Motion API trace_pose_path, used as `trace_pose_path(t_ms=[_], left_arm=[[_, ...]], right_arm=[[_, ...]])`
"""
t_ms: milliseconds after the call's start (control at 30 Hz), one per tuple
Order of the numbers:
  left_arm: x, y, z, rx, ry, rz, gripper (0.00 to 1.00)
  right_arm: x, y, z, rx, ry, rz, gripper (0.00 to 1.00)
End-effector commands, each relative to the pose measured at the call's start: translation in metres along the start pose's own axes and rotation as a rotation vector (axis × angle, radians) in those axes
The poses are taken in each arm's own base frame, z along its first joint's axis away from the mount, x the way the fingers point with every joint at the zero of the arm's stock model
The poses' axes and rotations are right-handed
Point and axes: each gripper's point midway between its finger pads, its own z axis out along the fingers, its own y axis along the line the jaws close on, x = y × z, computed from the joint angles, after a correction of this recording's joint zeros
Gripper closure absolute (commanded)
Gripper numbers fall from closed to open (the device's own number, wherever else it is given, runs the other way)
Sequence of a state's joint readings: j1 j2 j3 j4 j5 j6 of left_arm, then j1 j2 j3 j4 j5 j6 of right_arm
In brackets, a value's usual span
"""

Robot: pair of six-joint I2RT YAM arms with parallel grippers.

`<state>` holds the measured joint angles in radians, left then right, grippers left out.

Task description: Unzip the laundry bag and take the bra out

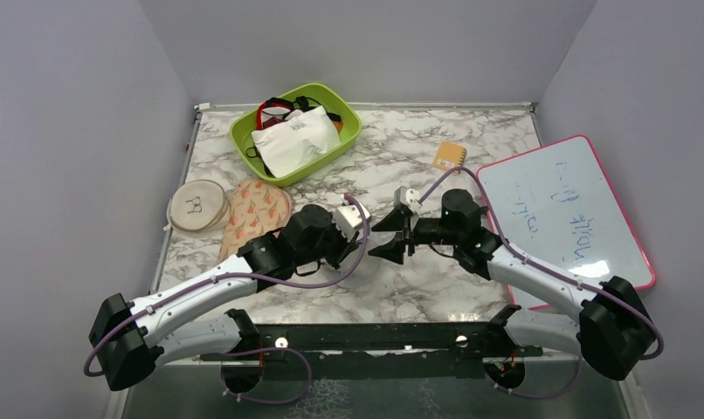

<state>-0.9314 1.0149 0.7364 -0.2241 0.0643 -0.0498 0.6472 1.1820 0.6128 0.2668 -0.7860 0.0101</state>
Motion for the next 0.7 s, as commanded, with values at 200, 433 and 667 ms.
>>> trace_pose_path(t_ms=[200,433,667], left_arm=[[-0.010,-0.005,0.001,0.020,-0.031,-0.014,1.00],[-0.012,-0.005,-0.001,0.020,-0.038,-0.016,1.00],[-0.013,-0.005,-0.001,0.019,-0.040,-0.015,1.00]], right_arm=[[-0.015,-0.016,0.004,0.098,-0.015,-0.646,0.47],[-0.004,-0.011,0.013,0.041,0.003,-0.688,0.60],[0.011,-0.013,0.014,0.044,0.043,-0.660,0.61]])
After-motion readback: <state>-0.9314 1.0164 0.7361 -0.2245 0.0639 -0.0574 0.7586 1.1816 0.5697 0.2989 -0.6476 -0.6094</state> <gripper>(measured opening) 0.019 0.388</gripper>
